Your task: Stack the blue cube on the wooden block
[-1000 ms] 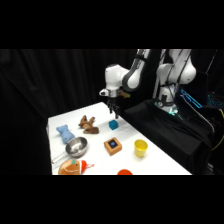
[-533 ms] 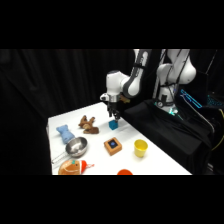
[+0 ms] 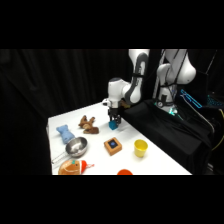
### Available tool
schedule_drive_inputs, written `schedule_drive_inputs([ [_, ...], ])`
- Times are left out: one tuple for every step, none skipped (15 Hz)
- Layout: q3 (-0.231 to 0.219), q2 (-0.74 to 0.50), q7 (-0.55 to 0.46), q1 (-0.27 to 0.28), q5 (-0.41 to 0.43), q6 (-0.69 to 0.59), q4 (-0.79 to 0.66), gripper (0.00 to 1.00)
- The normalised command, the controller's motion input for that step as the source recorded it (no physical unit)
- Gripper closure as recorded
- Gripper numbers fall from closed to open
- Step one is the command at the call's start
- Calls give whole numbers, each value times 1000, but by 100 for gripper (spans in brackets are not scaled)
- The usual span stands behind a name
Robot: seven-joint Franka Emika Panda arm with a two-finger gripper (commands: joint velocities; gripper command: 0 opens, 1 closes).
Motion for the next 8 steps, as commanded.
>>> schedule_drive_inputs([
  [49,149,124,-115,-220,216,50,0],
  [43,140,125,-110,-212,206,54,0],
  [44,133,124,-115,-196,201,64,0],
  [55,123,122,-123,-175,185,72,0],
  [68,110,126,-129,-154,178,81,0],
  [62,98,132,-116,-150,169,84,0],
  [59,78,136,-100,-145,151,84,2],
  [74,62,134,-105,-130,146,81,25],
])
